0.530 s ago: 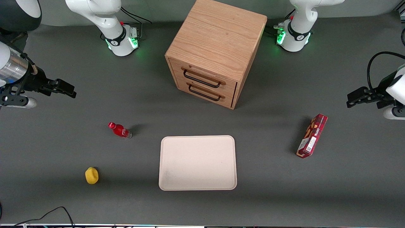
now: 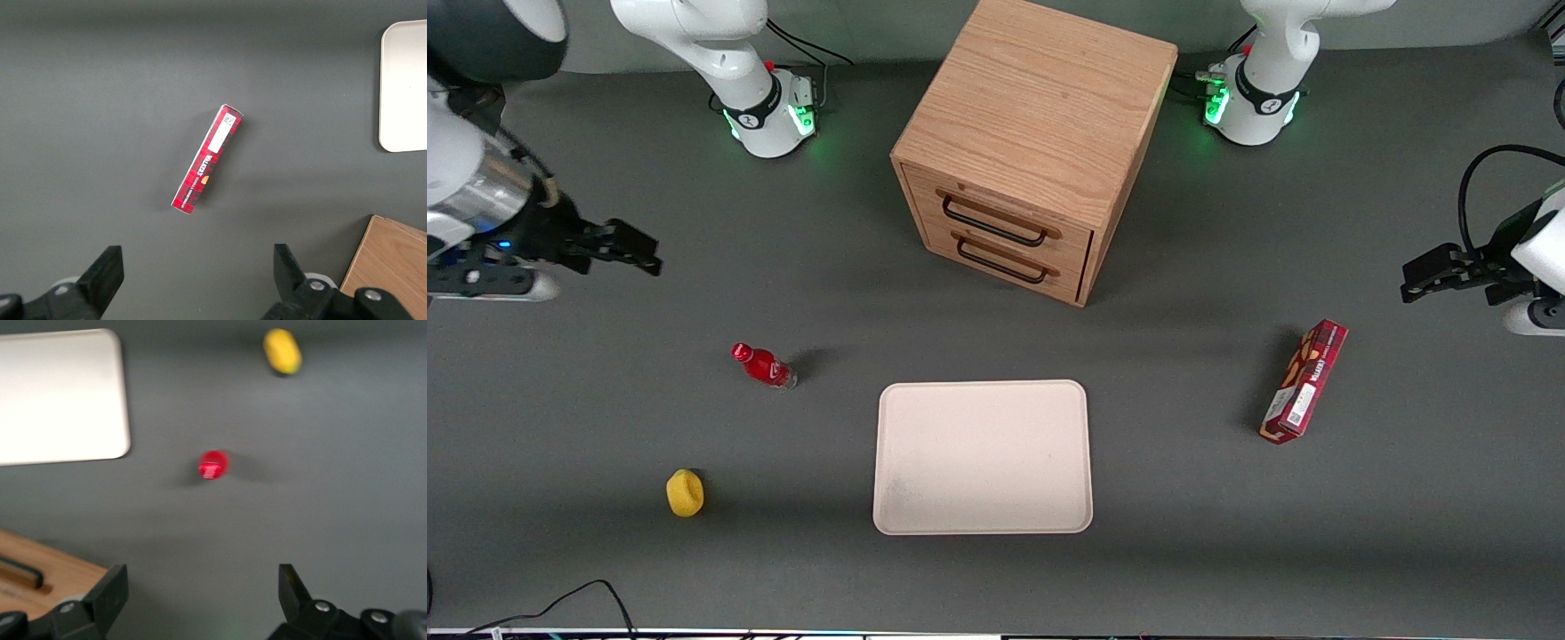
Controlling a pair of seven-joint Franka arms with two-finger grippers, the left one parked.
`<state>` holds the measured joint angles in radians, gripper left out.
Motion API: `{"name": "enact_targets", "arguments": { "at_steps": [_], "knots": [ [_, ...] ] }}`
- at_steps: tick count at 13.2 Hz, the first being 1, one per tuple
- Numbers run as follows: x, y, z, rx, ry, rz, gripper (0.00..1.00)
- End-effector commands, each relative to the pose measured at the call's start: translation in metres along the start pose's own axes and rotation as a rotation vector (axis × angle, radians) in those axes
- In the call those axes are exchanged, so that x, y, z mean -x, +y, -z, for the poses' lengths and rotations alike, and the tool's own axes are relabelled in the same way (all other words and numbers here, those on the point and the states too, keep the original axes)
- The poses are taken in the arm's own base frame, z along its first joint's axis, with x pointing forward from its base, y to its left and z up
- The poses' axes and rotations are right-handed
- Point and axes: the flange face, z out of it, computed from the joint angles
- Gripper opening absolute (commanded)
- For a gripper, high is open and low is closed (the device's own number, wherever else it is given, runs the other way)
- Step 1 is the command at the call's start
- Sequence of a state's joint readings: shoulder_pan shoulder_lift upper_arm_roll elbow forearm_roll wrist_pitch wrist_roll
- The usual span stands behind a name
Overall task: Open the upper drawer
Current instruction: 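Move the right gripper toward the upper drawer's black handle, then hook the right gripper onto the upper drawer's black bar handle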
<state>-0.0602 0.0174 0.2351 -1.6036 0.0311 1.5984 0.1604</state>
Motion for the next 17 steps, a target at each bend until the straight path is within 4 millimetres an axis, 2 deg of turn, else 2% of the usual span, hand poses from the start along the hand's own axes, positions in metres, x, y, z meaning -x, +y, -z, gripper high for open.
{"name": "enact_targets", "arguments": {
  "at_steps": [1, 3, 5, 7, 9, 12, 17],
  "knots": [
    [-0.003, -0.084, 0.001, -0.045, 0.005, 0.371, 1.00],
    [-0.001, -0.153, -0.018, -0.096, 0.005, 0.572, 1.00],
    [0.011, -0.228, -0.057, -0.169, -0.030, 0.711, 1.00],
    [0.024, -0.278, -0.097, -0.229, -0.083, 0.795, 1.00],
    [0.027, -0.311, -0.127, -0.291, -0.088, 0.871, 1.00],
    [0.032, -0.334, -0.153, -0.325, -0.076, 0.989, 1.00],
    [0.049, -0.346, -0.188, -0.302, -0.105, 1.022, 1.00]
  ]
}}
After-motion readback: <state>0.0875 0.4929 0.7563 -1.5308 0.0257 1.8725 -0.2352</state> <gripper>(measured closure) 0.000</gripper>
